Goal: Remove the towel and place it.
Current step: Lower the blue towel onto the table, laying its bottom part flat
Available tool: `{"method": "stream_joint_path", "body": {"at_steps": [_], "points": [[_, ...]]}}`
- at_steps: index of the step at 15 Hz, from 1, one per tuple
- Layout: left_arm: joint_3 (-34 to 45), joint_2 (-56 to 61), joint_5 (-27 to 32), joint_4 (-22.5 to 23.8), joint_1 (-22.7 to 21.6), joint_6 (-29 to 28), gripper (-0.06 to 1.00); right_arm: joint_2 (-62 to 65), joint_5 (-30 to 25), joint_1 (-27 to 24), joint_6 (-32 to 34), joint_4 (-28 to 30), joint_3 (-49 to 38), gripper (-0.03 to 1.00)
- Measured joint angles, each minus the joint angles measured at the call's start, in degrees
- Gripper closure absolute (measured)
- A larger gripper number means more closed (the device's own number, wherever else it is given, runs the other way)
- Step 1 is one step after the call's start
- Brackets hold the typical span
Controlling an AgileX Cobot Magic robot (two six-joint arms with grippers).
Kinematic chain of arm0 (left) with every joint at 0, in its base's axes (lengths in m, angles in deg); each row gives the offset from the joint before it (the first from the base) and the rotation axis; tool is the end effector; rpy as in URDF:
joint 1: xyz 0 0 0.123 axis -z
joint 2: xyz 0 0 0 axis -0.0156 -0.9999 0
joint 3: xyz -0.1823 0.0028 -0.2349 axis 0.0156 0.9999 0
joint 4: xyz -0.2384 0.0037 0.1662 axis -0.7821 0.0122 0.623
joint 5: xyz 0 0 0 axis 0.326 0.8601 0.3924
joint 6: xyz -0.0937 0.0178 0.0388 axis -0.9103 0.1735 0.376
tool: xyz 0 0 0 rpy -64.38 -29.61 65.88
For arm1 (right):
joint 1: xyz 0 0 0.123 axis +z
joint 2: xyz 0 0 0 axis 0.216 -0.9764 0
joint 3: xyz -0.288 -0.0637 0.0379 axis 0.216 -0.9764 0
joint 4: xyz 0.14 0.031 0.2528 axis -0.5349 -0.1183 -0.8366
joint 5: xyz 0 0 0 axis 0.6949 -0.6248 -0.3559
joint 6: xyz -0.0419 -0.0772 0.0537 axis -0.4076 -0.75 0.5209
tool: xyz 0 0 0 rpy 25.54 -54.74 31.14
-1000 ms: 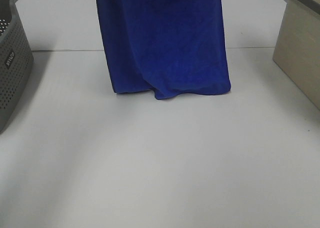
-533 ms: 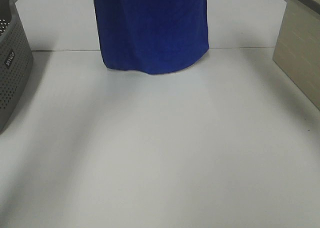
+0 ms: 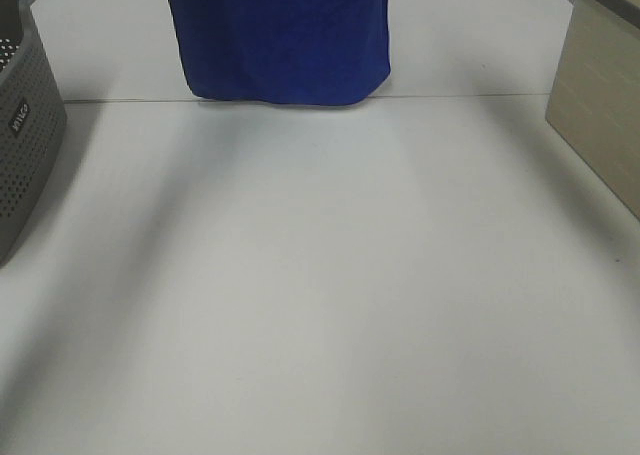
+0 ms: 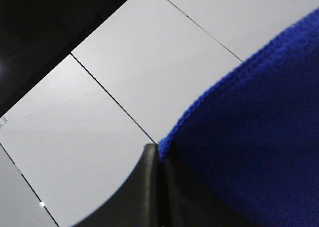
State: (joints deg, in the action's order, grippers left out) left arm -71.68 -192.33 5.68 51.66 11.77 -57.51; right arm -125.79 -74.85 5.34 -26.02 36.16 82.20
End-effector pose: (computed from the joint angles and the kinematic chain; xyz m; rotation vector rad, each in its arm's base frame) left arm 0.5632 -0.1352 0.4894 0.5633 0.8413 0.4973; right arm 0.5502 0.1757 0.4610 -0.3221 1.1622 0.0520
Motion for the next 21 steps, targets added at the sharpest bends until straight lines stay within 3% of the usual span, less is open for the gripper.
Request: {"method": "stream_joint_path", "body": {"at_steps": [4, 7, 10, 11, 12, 15, 17, 19, 21], "points": [[0.0, -1.0, 0.9, 0.0, 0.0, -0.1, 0.94, -0.3, -2.1, -1.2, 1.3, 0.0, 0.0, 0.95], [0.0, -1.0, 6.2, 0.0, 0.5, -0.2, 0.94, -0.3, -12.2, -1.8, 1.4, -1.1, 0.0, 0.95], [0.0, 0.1, 26.0, -3.0, 3.4, -1.1, 0.94, 1.8, -29.7, -1.8, 1.7, -5.0, 0.0, 0.95], [0.0, 1.9, 40.7, -5.9, 5.1, -1.2, 0.94, 4.0, -40.2, -1.8, 2.6, -5.8, 0.0, 0.95], [0.0, 3.3, 50.4, -7.6, 6.0, -1.2, 0.94, 5.3, -46.2, -1.8, 2.9, -6.0, 0.0, 0.95], [-0.1, 6.1, 71.4, -11.2, 6.4, -1.2, 0.94, 8.5, -60.8, -1.8, 4.4, -6.0, 0.0, 0.95], [-0.1, 6.8, 79.4, -11.6, 6.4, -1.2, 0.94, 9.6, -67.0, -1.8, 5.4, -6.1, 0.0, 0.95], [-0.1, 6.9, 82.1, -12.8, 6.5, -2.1, 0.94, 10.3, -76.1, -1.8, 6.1, -6.6, 0.0, 0.95], [-0.1, 7.2, 82.4, -13.5, 6.5, -3.8, 0.94, 10.3, -77.4, -1.8, 6.6, -7.0, 0.0, 0.95]]}}
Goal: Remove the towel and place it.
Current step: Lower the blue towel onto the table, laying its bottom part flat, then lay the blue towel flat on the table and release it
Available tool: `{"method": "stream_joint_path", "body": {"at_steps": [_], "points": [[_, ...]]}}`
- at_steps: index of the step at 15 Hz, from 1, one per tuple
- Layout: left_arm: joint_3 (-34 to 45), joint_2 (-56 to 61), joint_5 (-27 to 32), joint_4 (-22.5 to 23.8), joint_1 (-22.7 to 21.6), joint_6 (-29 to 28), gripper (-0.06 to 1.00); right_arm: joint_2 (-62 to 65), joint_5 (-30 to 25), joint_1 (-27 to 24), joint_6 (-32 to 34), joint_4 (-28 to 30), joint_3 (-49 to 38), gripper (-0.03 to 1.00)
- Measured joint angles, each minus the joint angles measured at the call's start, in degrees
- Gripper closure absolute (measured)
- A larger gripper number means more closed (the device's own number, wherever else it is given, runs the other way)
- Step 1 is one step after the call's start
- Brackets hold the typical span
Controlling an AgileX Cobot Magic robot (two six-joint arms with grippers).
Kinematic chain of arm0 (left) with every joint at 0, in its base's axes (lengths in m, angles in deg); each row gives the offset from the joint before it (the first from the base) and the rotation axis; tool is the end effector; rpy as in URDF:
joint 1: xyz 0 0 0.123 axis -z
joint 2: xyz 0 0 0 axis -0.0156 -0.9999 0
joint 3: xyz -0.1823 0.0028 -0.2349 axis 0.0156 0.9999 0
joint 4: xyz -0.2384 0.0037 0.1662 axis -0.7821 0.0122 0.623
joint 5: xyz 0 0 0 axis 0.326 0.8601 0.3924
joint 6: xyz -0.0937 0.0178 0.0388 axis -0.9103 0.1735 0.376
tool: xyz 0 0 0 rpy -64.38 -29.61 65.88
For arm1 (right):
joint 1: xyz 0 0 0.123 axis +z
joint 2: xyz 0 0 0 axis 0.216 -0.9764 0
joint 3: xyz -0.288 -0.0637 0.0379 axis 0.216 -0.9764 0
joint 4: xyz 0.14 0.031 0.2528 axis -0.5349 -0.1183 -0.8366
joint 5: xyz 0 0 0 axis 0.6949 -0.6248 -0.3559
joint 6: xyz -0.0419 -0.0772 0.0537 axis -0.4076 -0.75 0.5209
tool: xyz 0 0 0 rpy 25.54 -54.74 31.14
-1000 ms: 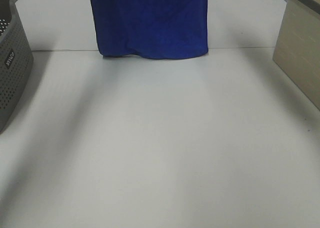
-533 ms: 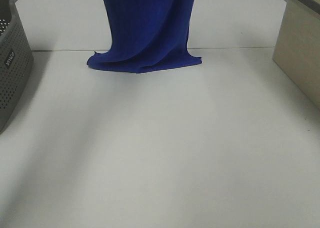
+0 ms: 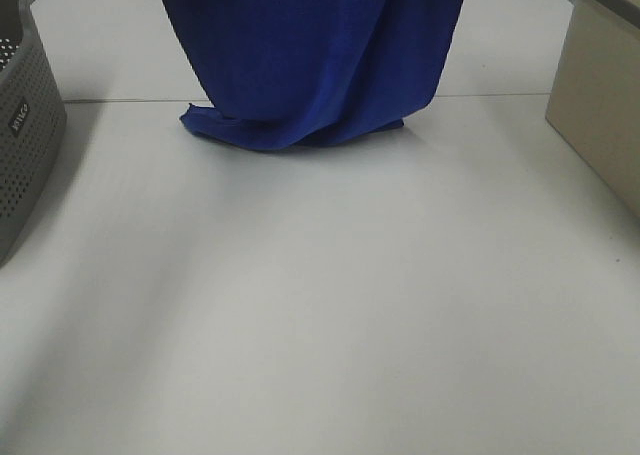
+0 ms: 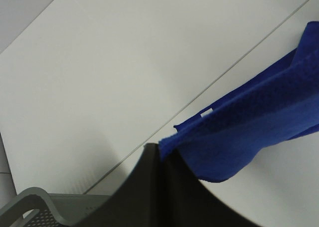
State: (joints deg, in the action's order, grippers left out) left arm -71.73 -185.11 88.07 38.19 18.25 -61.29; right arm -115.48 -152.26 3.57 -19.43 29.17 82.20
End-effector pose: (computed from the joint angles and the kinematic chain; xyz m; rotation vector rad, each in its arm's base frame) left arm 0.5016 -0.1599 0.4262 0.7856 2.1529 0.1988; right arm 0.4658 0.1538 0.4330 -0.5763 2.3004 0.2896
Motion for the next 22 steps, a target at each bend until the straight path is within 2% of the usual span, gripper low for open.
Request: {"method": "stream_joint_path", "body": {"at_steps": [2, 6, 8, 9, 11, 14, 17, 20, 22], "points": [[0.7, 1.9, 0.0, -0.5, -0.1, -3.3, 0.94, 0.2, -0.2, 0.0, 0.2, -1.2, 0.0, 0.95], [14.7, 11.9, 0.0, -1.9, -0.1, -6.7, 0.94, 4.4, -0.1, 0.0, 0.2, -4.1, -4.3, 0.95], [26.3, 19.1, 0.0, -4.4, -0.1, -8.8, 0.94, 8.5, -0.1, 0.0, 0.2, -6.4, -11.9, 0.95], [36.9, 26.6, -0.1, -6.0, -0.1, -11.2, 0.94, 13.1, -0.1, 0.1, 0.2, -9.6, -20.0, 0.95], [45.6, 33.5, -0.1, -8.8, -0.1, -12.2, 0.94, 17.9, -0.1, 0.1, 0.1, -12.1, -27.5, 0.95], [55.6, 41.5, -0.5, -12.9, 0.1, -13.1, 0.94, 25.2, 0.1, 0.3, -0.2, -13.3, -38.3, 0.95], [62.5, 46.9, -0.9, -16.6, 0.2, -13.8, 0.94, 30.4, 0.1, 0.7, -0.2, -13.0, -45.0, 0.95], [70.2, 52.4, -1.3, -24.5, 0.2, -13.9, 0.94, 35.9, 0.1, 0.7, -0.2, -10.4, -49.4, 0.95], [75.0, 56.6, -2.2, -25.8, 0.3, -13.9, 0.94, 39.4, 0.1, 0.7, -0.2, -11.1, -52.3, 0.95]]}}
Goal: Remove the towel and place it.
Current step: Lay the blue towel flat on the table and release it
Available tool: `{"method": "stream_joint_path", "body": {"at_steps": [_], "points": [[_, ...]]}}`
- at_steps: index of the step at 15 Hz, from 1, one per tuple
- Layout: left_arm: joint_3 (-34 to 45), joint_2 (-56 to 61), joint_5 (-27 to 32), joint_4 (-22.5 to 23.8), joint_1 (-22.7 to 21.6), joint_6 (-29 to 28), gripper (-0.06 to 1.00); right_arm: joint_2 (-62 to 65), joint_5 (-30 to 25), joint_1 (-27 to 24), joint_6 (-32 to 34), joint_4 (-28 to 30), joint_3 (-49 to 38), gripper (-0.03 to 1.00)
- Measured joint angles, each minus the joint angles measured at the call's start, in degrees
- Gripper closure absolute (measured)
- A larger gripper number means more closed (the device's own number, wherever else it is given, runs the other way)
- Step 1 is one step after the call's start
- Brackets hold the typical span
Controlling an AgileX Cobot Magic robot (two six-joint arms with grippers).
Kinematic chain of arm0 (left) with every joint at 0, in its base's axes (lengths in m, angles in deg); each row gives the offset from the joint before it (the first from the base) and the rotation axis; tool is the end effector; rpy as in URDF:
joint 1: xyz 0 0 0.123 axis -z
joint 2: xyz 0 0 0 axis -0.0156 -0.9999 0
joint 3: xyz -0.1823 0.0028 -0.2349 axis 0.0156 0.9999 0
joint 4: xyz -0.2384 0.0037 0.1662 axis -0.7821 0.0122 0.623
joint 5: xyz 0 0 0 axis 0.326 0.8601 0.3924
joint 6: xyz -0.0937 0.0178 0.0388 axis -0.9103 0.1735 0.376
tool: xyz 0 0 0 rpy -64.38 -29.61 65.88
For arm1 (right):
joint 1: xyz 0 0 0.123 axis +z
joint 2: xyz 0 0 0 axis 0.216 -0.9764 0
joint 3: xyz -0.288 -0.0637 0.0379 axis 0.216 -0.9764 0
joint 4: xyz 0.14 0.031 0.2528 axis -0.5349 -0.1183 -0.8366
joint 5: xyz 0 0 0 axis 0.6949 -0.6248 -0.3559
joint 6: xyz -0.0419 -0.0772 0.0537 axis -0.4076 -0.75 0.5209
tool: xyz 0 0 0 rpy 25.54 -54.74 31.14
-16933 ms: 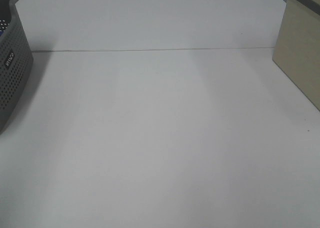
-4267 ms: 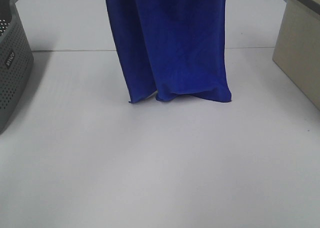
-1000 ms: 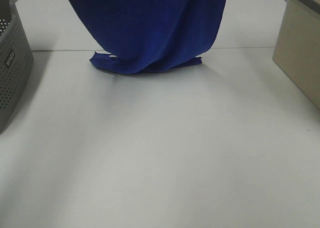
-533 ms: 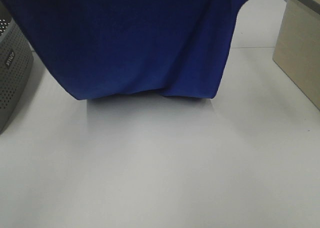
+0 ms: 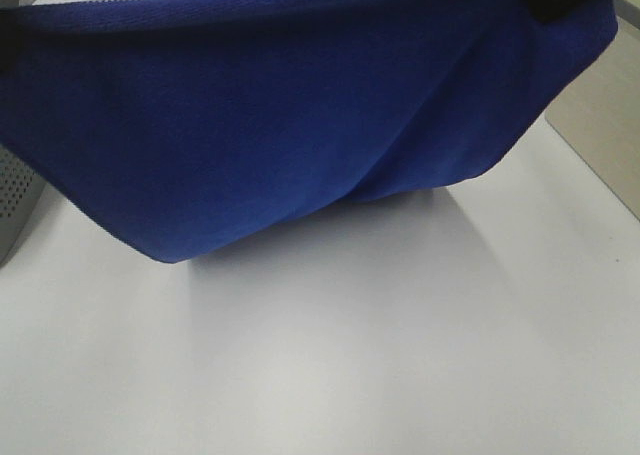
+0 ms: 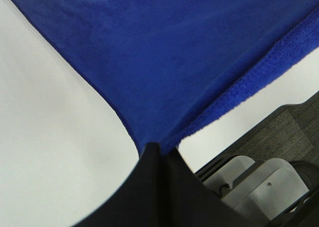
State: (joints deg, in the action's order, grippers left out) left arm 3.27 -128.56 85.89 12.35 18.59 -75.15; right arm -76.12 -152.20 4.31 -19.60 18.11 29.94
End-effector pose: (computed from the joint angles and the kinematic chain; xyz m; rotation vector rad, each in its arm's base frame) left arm 0.2419 -0.1164 0.3961 0.5586 2.5137 -0.4903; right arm 0.2759 0.1217 0.4089 -0.5930 2.4999 0.5560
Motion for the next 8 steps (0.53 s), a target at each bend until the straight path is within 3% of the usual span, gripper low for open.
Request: {"method": "stream_joint_path", "body": {"at_steps": [8], "points": [[15.1, 7.8, -0.3, -2.6, 0.2, 4.1, 0.94, 3.6, 0.3, 0.1, 1.0, -7.2, -19.0, 0.95]]}}
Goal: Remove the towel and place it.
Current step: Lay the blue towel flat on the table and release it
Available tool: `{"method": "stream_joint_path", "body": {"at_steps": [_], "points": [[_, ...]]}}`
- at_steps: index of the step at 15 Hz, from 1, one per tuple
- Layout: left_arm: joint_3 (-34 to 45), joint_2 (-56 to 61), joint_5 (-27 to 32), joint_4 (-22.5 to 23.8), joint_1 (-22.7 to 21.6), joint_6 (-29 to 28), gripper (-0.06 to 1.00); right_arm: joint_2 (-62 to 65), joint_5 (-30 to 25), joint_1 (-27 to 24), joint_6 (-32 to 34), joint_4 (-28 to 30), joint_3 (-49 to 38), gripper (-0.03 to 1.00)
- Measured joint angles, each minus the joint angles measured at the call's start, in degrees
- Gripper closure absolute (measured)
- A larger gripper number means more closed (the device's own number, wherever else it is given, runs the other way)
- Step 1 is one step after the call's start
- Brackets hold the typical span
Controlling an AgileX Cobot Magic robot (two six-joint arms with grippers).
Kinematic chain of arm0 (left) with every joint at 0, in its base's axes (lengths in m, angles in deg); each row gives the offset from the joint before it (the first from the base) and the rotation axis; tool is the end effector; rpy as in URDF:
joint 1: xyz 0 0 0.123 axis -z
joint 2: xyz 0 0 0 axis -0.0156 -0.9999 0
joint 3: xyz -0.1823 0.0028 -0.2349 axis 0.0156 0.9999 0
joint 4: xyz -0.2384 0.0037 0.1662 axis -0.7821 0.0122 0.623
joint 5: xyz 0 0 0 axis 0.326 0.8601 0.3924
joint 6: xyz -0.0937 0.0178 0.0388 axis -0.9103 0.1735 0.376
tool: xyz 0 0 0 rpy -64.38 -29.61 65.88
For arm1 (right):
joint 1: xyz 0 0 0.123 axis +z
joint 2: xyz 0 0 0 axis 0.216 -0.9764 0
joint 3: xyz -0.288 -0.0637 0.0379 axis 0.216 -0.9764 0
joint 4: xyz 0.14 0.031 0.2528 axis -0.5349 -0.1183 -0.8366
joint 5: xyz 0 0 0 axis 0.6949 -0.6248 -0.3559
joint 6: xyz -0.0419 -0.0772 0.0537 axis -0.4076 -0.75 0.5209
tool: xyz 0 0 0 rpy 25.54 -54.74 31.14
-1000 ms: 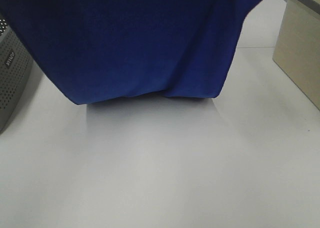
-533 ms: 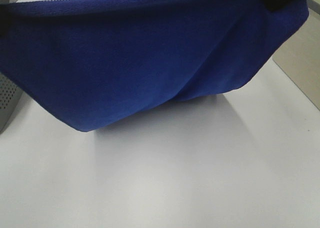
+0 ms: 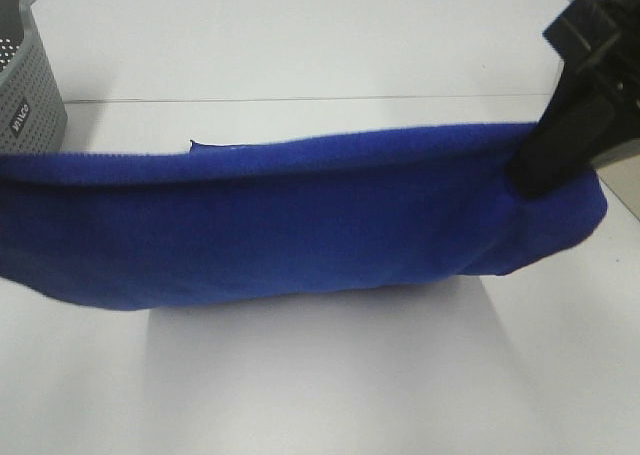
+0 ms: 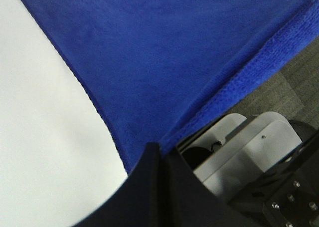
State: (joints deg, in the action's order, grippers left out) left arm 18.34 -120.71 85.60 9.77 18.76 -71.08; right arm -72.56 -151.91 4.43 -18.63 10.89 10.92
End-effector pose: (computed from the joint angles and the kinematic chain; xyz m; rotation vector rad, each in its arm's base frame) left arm 0.1997 -0.1064 0.3432 0.6409 2.6035 -0.5251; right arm 0.2420 0.1234 0.3231 -0.5130 2.7558 0.7481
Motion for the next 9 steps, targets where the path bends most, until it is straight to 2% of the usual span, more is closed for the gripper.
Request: {"method": "stream_joint_path", "body": {"at_steps": [9], "points": [[19.8, 0.1, -0.5, -8.8, 0.0, 2.9, 0.94, -0.3, 0.1, 0.0, -0.2, -4.4, -19.3, 0.95]]}}
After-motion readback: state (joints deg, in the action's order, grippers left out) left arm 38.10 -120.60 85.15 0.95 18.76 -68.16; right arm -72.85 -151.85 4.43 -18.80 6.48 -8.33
